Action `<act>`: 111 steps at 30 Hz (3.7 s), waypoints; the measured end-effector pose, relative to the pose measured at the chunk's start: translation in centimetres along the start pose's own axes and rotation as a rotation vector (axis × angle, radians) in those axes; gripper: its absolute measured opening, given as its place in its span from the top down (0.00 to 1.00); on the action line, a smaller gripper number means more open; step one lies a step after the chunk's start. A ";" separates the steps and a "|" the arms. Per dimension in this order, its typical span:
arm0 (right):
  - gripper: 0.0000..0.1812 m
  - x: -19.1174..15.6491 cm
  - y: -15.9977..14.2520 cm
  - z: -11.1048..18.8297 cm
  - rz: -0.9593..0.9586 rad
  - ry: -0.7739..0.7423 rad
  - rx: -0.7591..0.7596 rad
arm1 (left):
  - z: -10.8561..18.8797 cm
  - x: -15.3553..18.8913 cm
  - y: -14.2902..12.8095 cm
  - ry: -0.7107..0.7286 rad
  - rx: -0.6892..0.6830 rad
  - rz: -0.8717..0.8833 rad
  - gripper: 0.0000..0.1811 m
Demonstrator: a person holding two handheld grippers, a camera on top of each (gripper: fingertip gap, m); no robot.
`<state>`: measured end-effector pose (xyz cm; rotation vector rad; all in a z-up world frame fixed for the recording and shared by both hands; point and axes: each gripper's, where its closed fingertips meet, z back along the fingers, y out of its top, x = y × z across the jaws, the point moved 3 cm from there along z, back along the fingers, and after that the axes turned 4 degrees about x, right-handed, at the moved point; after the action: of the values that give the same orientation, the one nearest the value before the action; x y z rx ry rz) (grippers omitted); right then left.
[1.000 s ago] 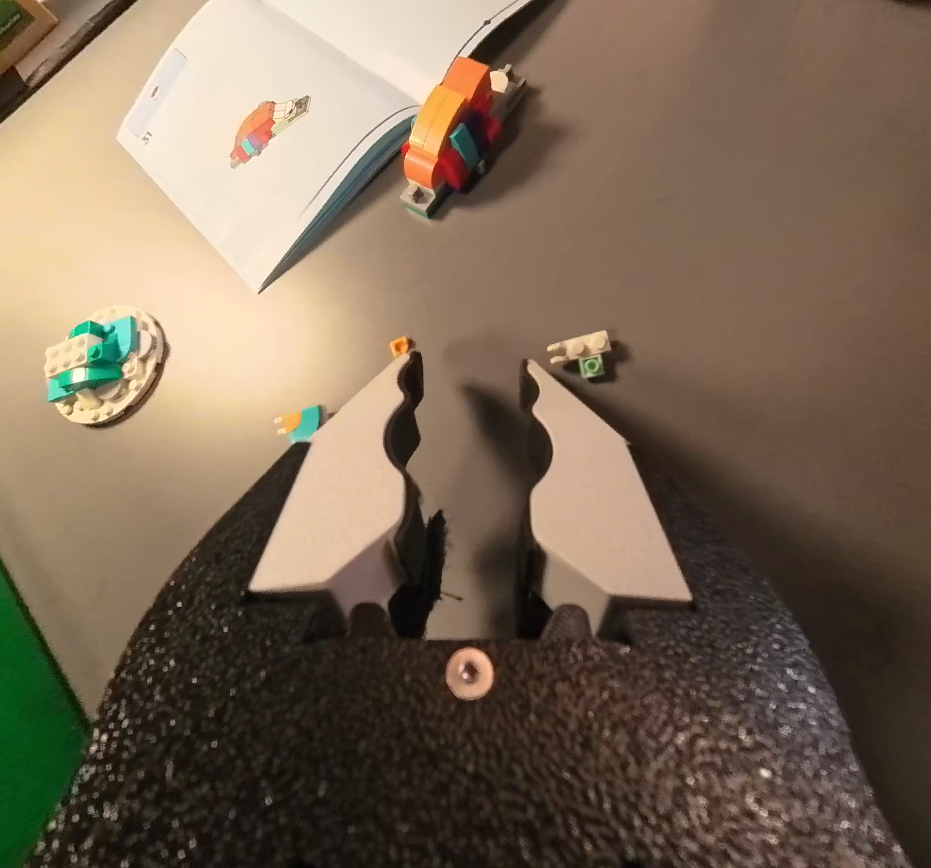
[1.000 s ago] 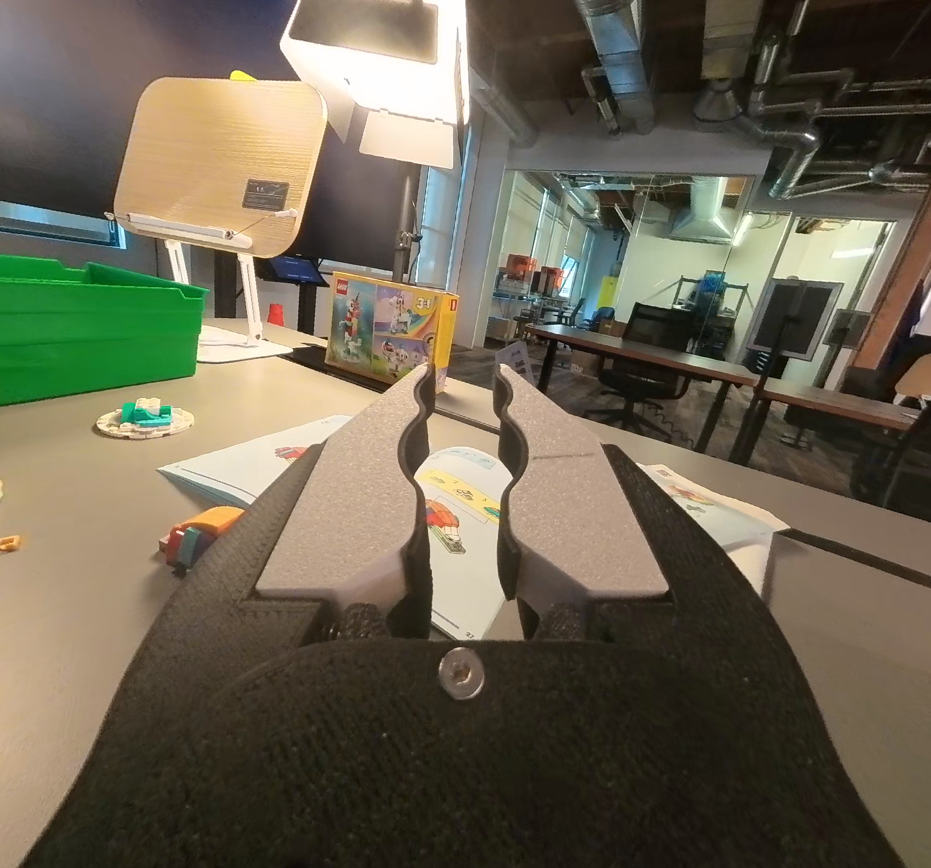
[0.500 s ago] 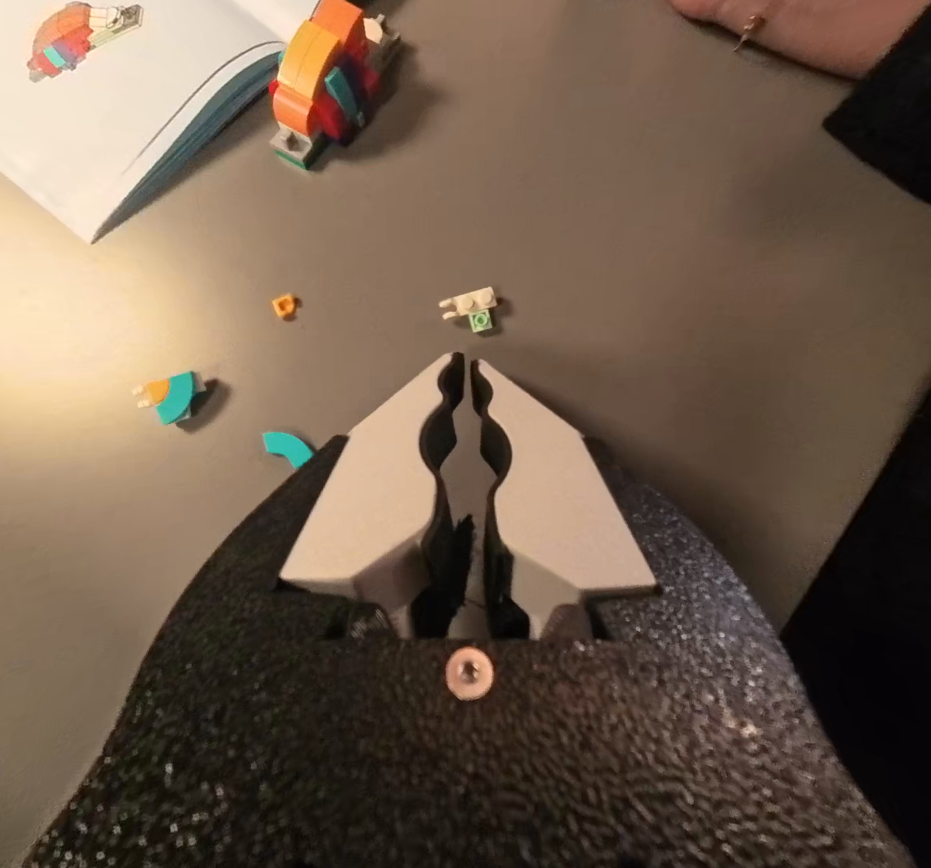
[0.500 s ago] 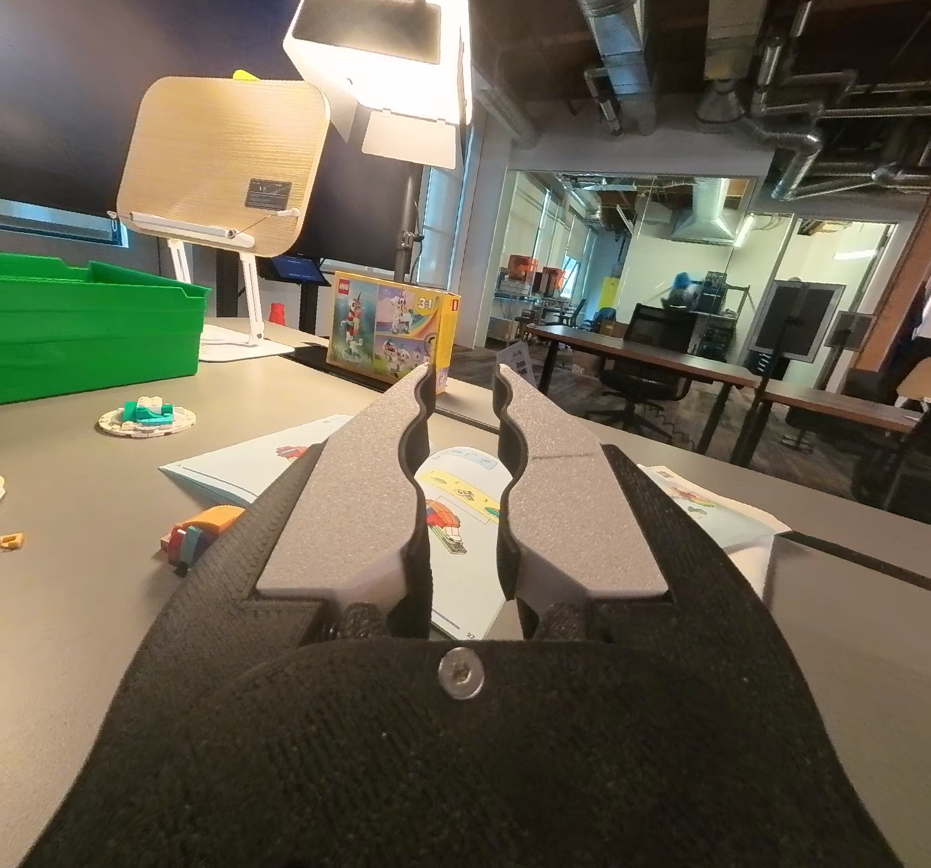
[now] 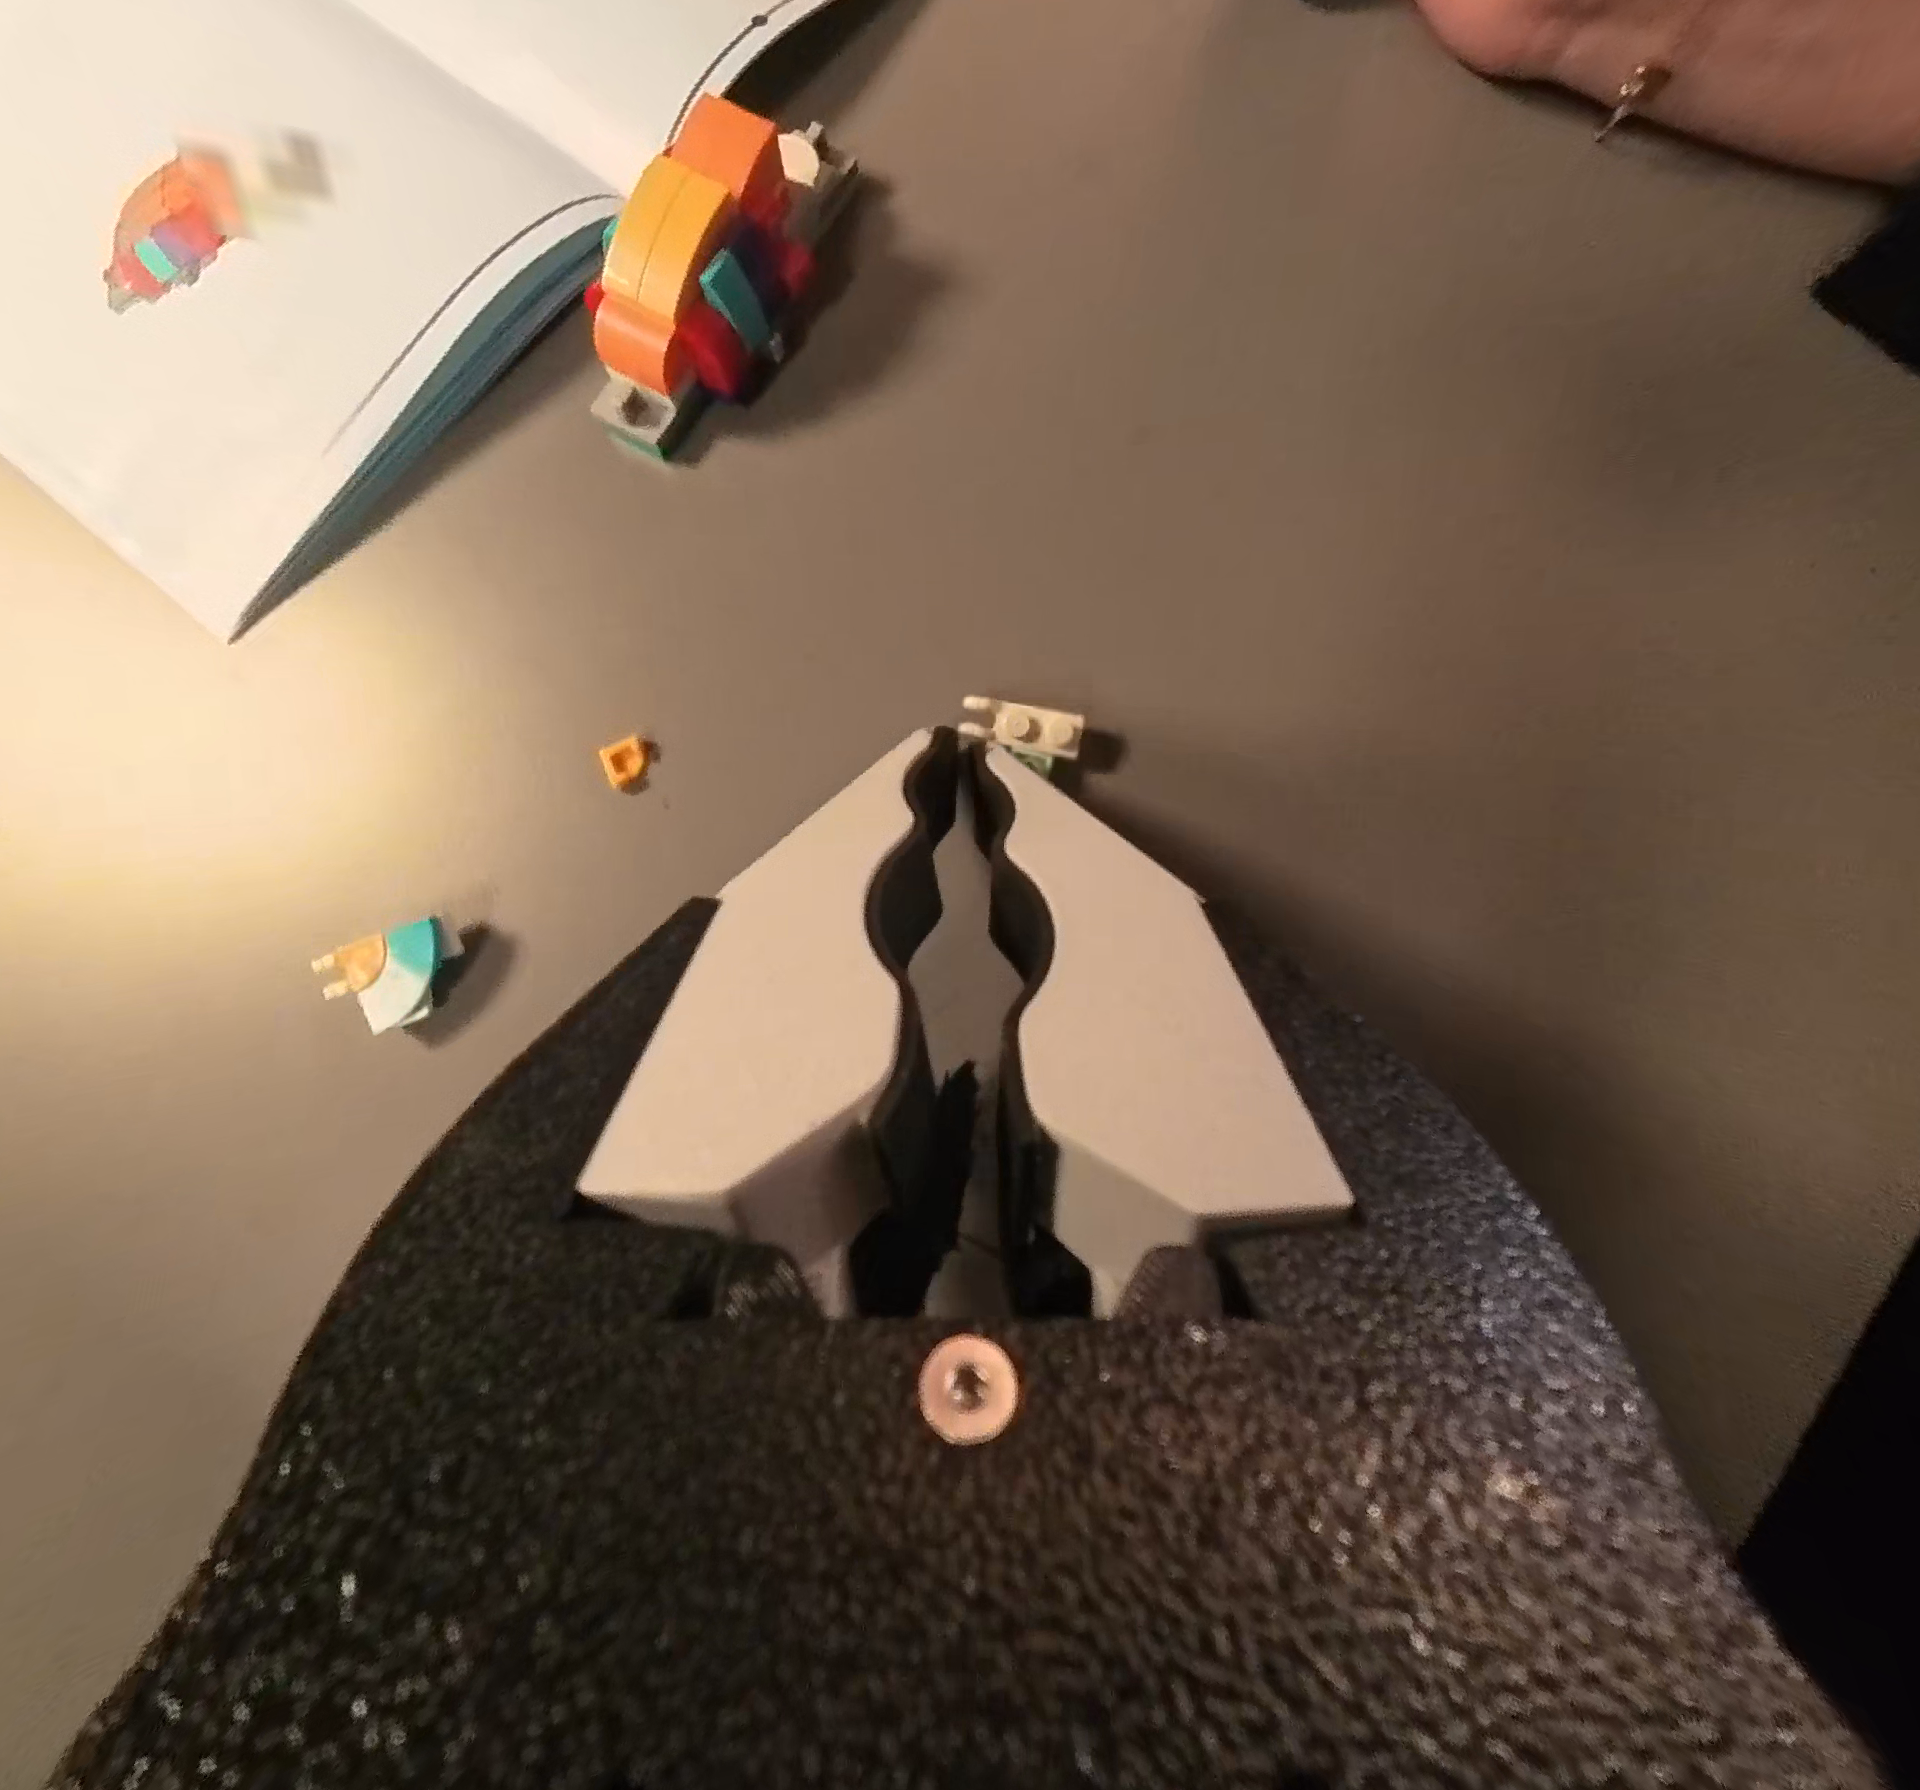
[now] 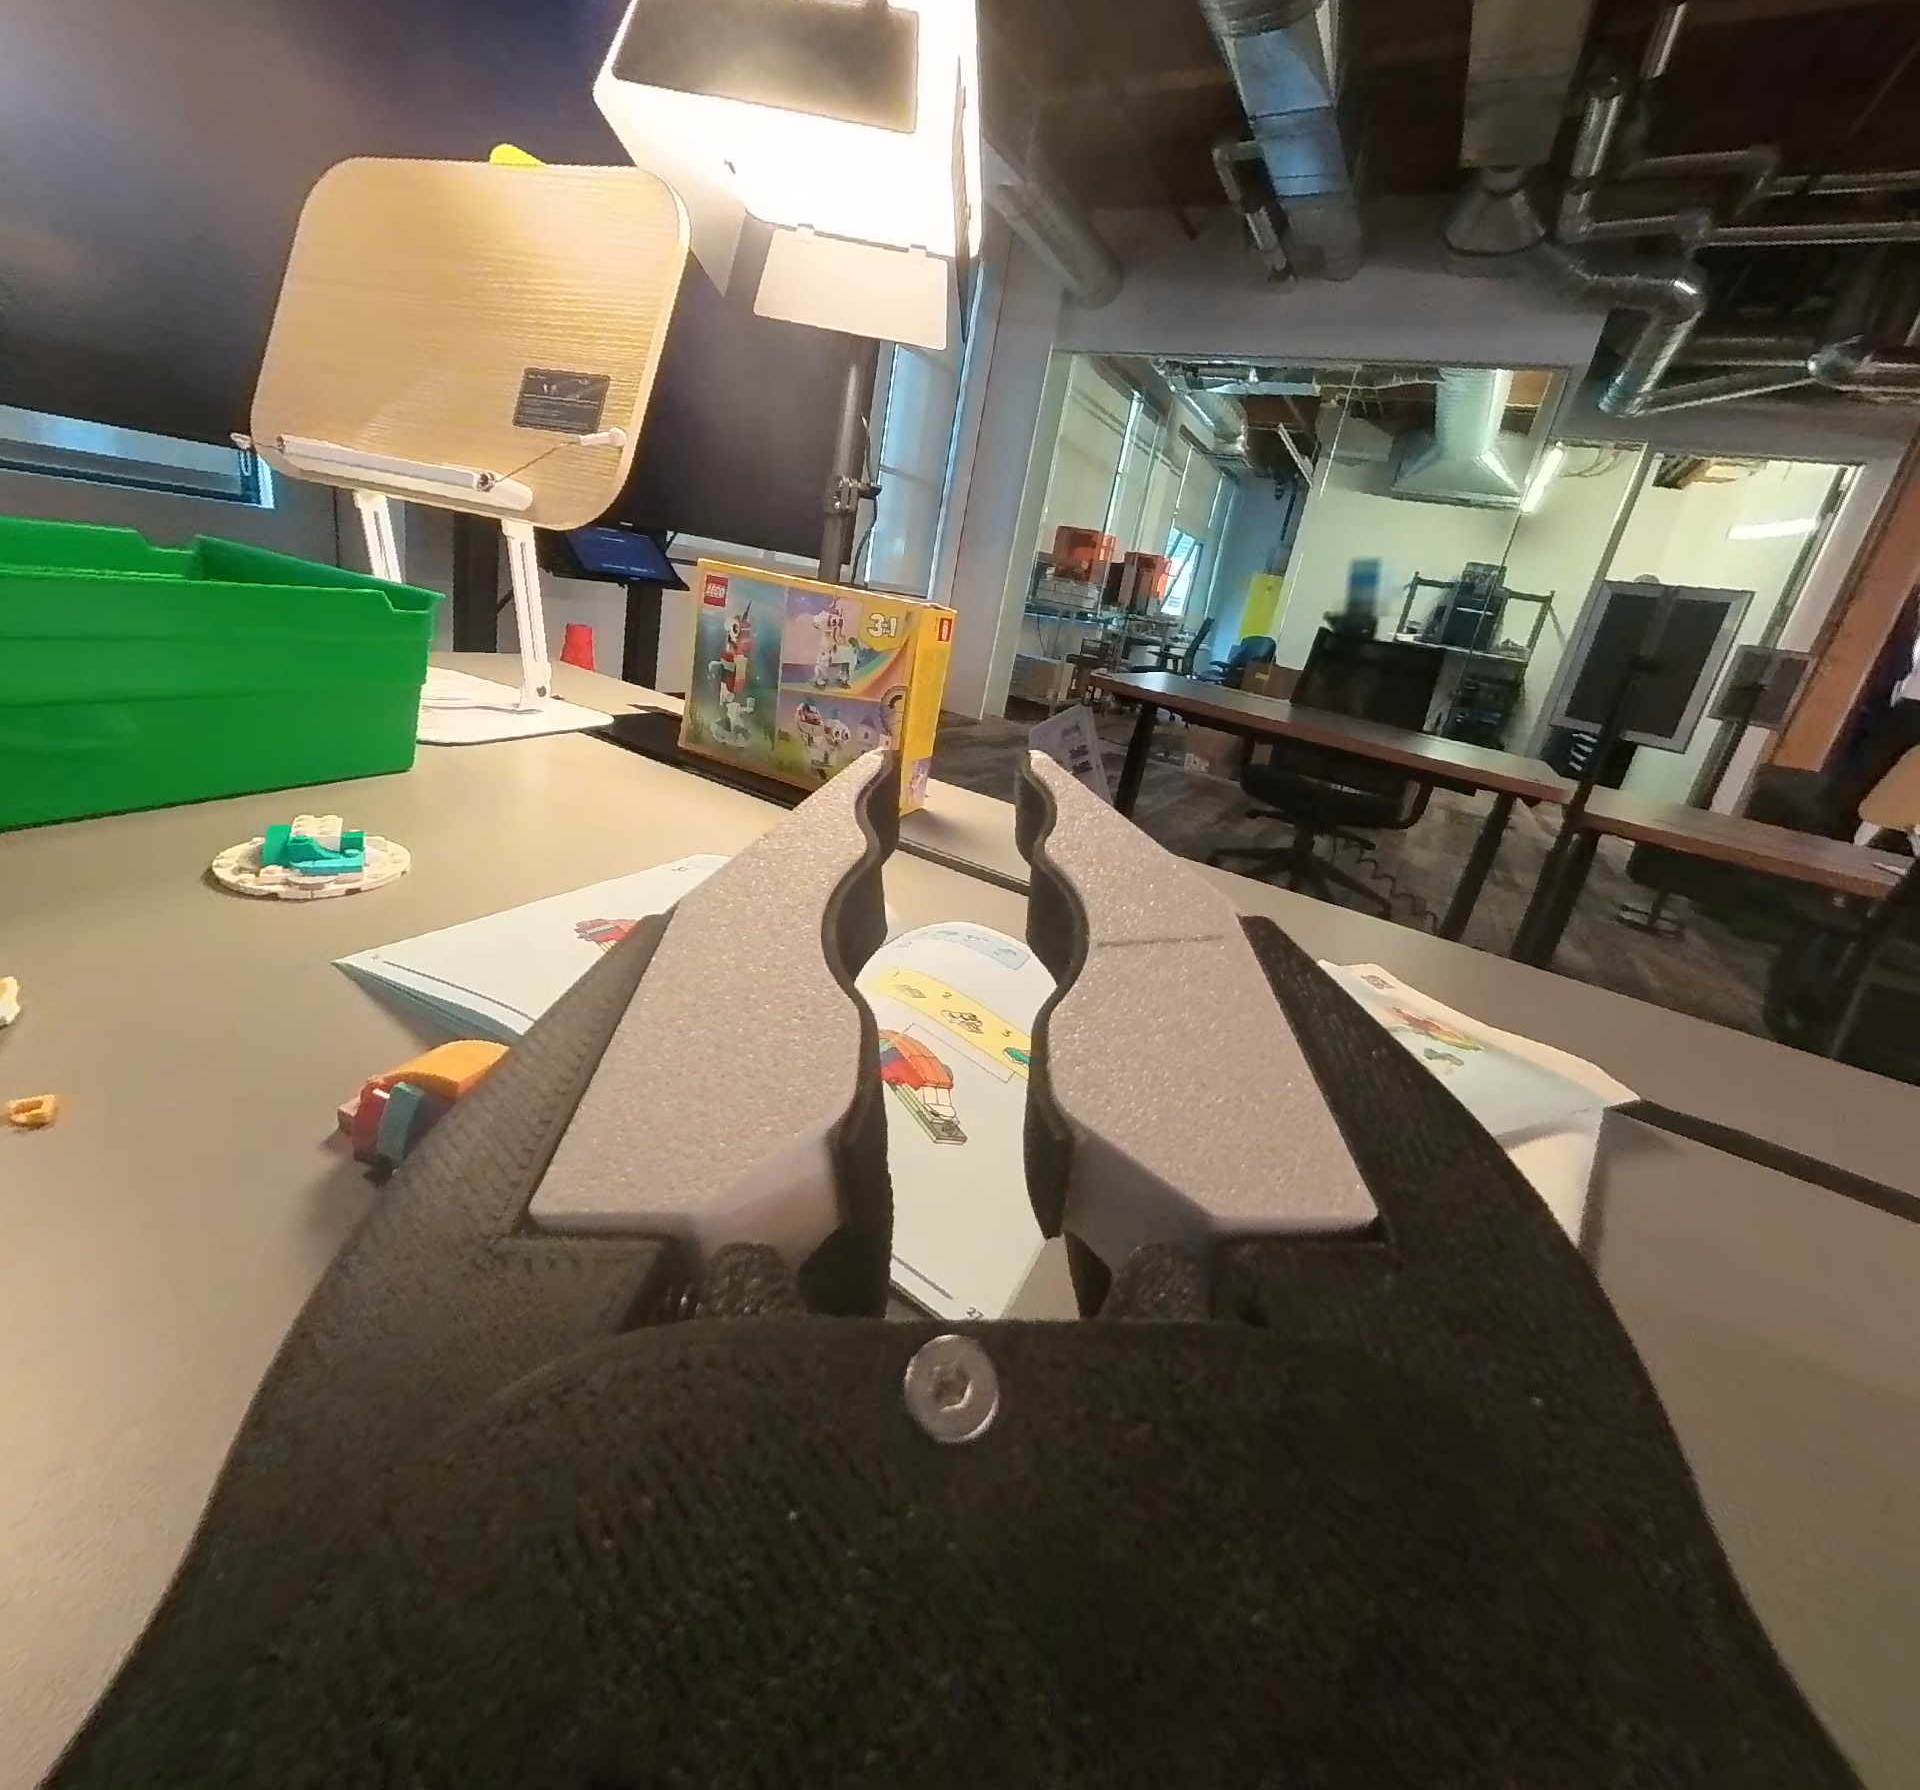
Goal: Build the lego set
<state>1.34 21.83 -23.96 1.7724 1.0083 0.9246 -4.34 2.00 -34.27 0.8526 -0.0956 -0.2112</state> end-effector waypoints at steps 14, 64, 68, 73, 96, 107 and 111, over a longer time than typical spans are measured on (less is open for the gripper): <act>0.89 0.1 0.0 0.0 -0.002 -0.007 0.001 | 3.8 -3.8 2.8 0.295 0.326 -0.005 1.00; 0.89 0.1 0.1 0.1 0.005 -0.004 0.006 | 5.9 -5.2 3.7 0.557 0.631 -0.251 1.00; 0.89 0.1 0.1 0.1 0.007 -0.002 0.007 | 6.0 -5.2 3.7 0.559 0.634 -0.253 1.00; 0.89 0.1 0.1 0.0 0.006 -0.002 0.006 | 6.1 -5.2 3.7 0.560 0.637 -0.252 1.00; 0.86 -3.0 1.0 0.2 -0.020 0.235 0.064 | 6.4 -4.7 3.1 0.393 0.611 -0.064 1.00; 0.75 -16.7 -2.5 6.4 -0.130 1.202 -0.569 | 8.1 -1.3 1.9 0.296 0.525 -0.099 1.00; 0.75 -17.6 -4.6 6.8 -0.041 1.215 -0.731 | 8.4 -1.0 1.8 0.280 0.526 -0.102 1.00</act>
<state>-0.74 5.10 -33.67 0.4641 1.1383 2.0902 -6.45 -2.82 -27.42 1.4044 0.1629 -0.1621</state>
